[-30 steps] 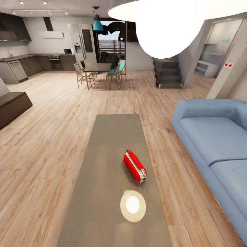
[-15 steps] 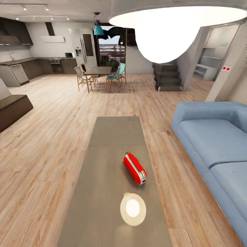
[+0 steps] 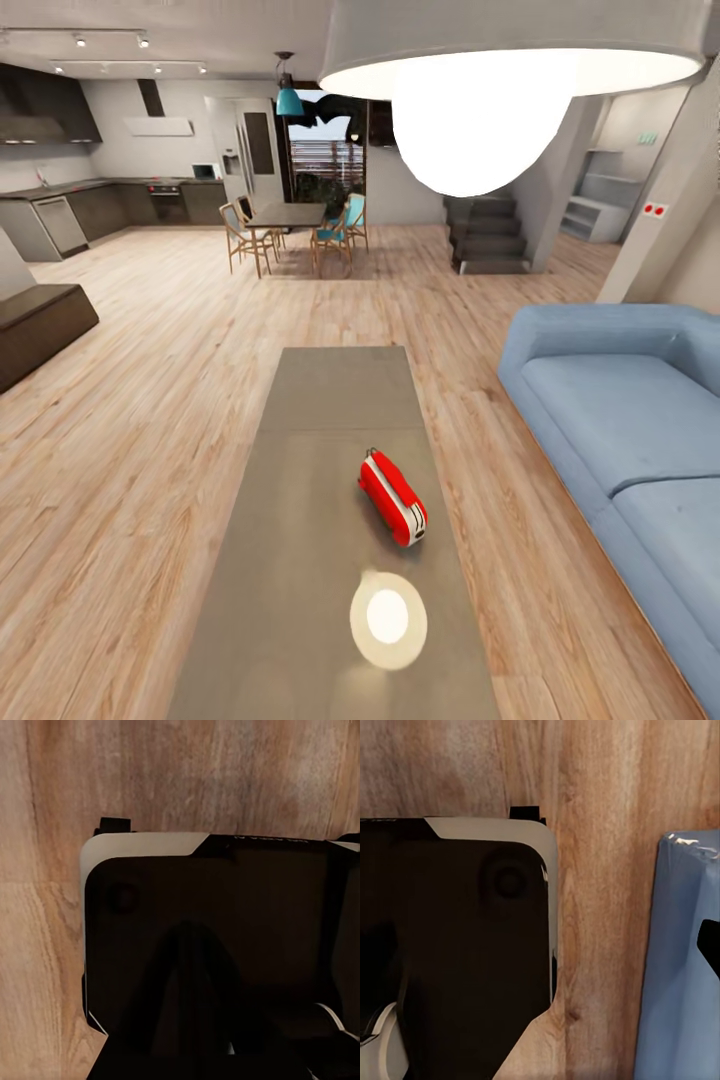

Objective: Turn on the radio receiver that's on the table in the living room.

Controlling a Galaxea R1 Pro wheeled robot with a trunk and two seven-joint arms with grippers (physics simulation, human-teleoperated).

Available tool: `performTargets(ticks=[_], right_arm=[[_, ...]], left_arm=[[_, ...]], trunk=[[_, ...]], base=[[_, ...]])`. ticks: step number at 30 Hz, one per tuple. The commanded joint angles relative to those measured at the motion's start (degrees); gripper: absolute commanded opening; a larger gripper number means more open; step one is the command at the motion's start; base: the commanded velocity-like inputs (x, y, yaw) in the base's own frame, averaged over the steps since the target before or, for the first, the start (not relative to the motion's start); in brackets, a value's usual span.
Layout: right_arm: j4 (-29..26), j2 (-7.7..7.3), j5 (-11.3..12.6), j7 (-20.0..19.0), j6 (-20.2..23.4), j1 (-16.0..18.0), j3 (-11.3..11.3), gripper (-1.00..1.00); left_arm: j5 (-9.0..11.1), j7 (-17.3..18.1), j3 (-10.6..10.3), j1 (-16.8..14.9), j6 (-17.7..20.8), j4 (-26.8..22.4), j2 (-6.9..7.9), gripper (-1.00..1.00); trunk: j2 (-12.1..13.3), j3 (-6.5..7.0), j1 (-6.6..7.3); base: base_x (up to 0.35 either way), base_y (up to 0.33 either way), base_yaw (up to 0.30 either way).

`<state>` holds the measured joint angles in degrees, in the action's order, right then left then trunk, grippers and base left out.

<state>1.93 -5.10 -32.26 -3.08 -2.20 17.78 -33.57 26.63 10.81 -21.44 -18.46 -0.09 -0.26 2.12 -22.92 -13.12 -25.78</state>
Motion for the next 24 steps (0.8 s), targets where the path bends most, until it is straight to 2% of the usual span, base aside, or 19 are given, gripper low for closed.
performTargets(ticks=[1, 20, 24], right_arm=[[0.0, 0.0, 0.0, 0.0, 0.0, -0.01, 0.0, 1.0], [0.0, 0.0, -0.01, 0.0, 0.0, -0.02, 0.0, 1.0], [0.0, 0.0, 0.0, 0.0, 0.0, -0.01, 0.0, 1.0]], left_arm=[[0.0, 0.0, 0.0, 0.0, 0.0, 0.0, 0.0, -1.0], [0.0, -0.02, 0.0, 0.0, 0.0, 0.02, -0.05, -1.0], [0.0, -0.02, 0.0, 0.09, 0.07, 0.06, -0.55, -1.0]], trunk=[[0.0, 0.1, 0.0], [0.0, 1.84, 0.0], [0.0, 2.2, 0.0]], base=[[0.0, 0.0, 0.0], [0.0, 0.0, 0.0], [0.0, 0.0, 0.0]])
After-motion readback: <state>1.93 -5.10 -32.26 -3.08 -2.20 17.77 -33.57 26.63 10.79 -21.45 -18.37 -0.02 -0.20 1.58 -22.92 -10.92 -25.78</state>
